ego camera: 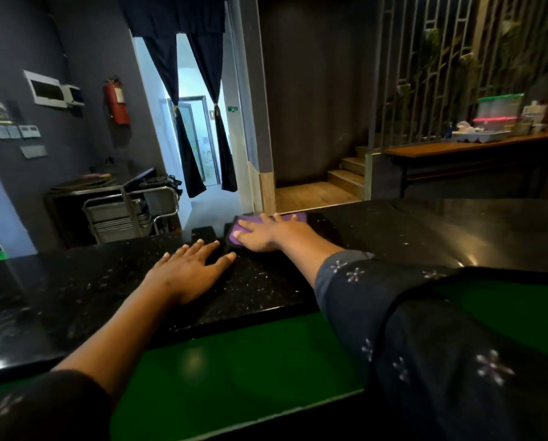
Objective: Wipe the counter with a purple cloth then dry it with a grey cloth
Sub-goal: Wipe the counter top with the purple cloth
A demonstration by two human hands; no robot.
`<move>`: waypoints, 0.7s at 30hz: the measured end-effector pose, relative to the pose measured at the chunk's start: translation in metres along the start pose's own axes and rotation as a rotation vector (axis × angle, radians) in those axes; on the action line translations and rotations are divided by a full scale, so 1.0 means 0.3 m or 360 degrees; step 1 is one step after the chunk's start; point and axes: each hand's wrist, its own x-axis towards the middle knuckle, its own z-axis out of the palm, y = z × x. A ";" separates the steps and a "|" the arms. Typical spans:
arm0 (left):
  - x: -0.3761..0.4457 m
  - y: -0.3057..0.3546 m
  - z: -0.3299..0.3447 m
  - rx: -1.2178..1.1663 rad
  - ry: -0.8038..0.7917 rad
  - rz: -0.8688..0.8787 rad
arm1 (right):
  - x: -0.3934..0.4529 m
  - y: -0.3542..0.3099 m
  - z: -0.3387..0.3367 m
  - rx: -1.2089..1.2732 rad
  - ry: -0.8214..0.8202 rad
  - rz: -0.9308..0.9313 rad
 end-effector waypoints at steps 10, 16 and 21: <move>-0.017 -0.004 -0.006 -0.0033 -0.0014 0.0037 | 0.096 0.192 -0.042 0.0102 0.0016 0.0028; -0.001 -0.009 0.001 -0.0029 0.0010 0.0044 | 0.037 0.394 -0.070 0.0183 0.0094 0.0357; -0.003 -0.008 -0.008 -0.0021 0.0029 0.0031 | -0.080 0.312 -0.029 0.0128 0.0070 0.0248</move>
